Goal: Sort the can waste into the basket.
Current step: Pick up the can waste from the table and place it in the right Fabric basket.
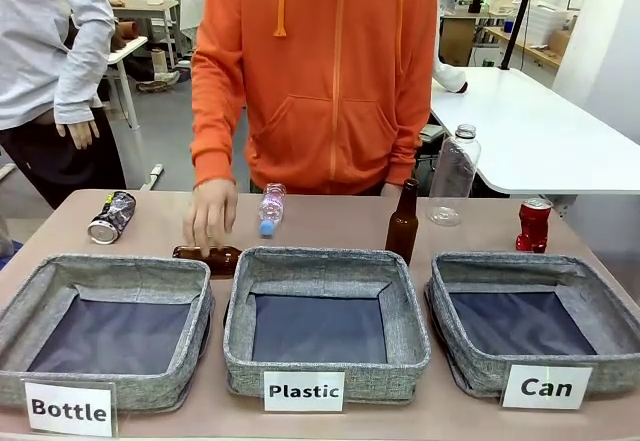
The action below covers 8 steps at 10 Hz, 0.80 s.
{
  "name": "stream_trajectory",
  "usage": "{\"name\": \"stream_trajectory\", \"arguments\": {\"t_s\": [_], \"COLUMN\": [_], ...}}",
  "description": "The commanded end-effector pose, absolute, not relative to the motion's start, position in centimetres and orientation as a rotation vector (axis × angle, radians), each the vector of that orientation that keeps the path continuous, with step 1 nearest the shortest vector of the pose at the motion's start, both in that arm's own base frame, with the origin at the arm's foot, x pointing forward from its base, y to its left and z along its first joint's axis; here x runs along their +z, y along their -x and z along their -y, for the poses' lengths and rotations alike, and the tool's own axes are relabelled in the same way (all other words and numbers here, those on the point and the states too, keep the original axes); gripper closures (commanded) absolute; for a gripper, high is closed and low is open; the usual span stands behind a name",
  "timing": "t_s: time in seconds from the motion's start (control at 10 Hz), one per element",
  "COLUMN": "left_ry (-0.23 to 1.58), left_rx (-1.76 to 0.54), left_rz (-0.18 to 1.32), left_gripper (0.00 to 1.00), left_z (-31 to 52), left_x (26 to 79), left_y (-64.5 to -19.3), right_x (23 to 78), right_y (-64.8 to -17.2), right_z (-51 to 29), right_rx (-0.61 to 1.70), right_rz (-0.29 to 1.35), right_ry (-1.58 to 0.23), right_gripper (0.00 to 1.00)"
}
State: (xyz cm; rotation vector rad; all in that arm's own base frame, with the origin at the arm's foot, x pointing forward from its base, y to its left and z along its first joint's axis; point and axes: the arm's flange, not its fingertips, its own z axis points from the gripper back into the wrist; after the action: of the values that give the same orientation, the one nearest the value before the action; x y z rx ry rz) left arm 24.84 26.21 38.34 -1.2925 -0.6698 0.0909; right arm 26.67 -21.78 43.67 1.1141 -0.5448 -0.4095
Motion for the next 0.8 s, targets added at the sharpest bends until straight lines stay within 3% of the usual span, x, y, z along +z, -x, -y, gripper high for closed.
{"name": "stream_trajectory", "arguments": {"t_s": [0.0, 0.2, 0.5, 0.7], "left_ry": [1.296, 1.296, 1.296, 1.296], "left_rx": [0.074, 0.074, 0.074, 0.074], "left_rz": [0.697, 0.697, 0.697, 0.697], "left_gripper": [0.00, 0.00, 0.00, 0.00], "left_z": [-26.1, -26.1, -26.1, -26.1], "left_x": [38.6, 38.6, 38.6, 38.6], "left_y": [-25.0, -25.0, -25.0, -25.0], "right_x": [43.6, 43.9, 43.5, 42.8], "right_y": [-27.5, -29.7, -35.8, -37.8], "right_z": [21.8, 21.9, 20.6, 18.5], "right_rx": [-0.385, -0.162, 0.265, 0.402], "right_rz": [0.529, 0.622, 0.990, 1.058], "right_ry": [-1.088, -0.875, -0.305, -0.211], "right_gripper": [0.00, 0.00, 0.00, 0.00]}}
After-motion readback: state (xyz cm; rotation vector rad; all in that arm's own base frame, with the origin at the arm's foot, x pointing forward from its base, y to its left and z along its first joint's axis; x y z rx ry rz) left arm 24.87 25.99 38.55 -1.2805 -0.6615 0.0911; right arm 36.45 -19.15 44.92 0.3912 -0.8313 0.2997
